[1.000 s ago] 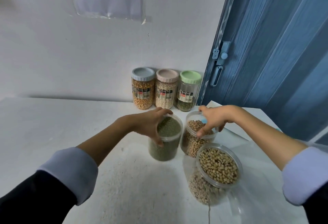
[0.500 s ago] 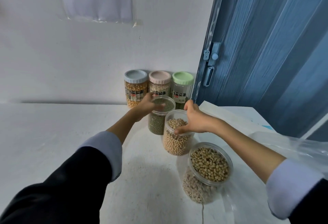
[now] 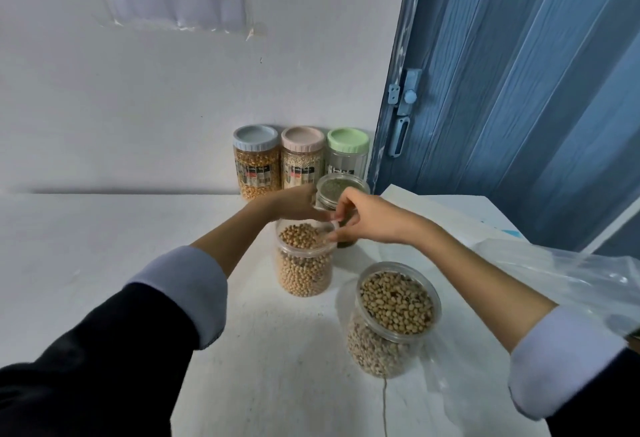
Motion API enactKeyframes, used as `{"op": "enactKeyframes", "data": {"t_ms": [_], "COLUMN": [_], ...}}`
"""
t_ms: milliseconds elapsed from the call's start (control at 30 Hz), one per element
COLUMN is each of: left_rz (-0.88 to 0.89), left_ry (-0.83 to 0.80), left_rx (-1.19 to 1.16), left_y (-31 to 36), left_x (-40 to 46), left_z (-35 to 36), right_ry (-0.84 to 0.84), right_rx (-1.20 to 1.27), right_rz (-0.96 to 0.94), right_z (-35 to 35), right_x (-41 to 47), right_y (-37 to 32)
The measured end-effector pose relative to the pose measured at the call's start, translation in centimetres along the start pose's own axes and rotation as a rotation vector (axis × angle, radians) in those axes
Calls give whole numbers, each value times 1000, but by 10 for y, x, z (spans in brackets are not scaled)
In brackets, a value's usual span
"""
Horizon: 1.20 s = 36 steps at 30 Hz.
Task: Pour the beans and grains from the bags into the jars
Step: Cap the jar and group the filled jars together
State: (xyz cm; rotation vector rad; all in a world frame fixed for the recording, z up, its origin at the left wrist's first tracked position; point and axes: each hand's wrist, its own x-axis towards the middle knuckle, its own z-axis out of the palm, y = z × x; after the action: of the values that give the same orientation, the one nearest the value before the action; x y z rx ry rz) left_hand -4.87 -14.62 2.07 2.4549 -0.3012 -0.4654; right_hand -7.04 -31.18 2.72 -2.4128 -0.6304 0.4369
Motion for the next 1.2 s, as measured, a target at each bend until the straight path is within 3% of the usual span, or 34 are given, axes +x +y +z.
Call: {"op": "enactKeyframes", "data": {"t_ms": [100,167,267,367,467,633,767,933,1200], "left_rz": [-62,-40,-15,-52,-151,-292,-236,-234,-232], "left_ry": [-213,-201,-109,73,361,667,562,355,328], "left_rx": [87,149,189,145,107,301,255,384,469], "left_y": [-14,-21,-31,-52,-74,-91,-100,-105,-108], "left_x": [-3,-1,1,3,3,1,-4,-5,-8], "left_z": [-3,-1,0,-5,-7,-1,-11,-23,-18], "right_ry": [-155,-262,-253,-276,-445,-646,-563,-350,-35], "right_rx": [-172,-273,-270,-294,-362,-458,-369,-221,-147], "right_rz": [-4,36,46,44,101,135,85,16,-152], "right_z": [-17,-19,-23,-30,-33,-20,-12,0,36], "right_x": [-5,-8,-14,-30,-49,-62,-60,-44,8], "right_y": [7,10,13,10,7,16,21,16,-7]}}
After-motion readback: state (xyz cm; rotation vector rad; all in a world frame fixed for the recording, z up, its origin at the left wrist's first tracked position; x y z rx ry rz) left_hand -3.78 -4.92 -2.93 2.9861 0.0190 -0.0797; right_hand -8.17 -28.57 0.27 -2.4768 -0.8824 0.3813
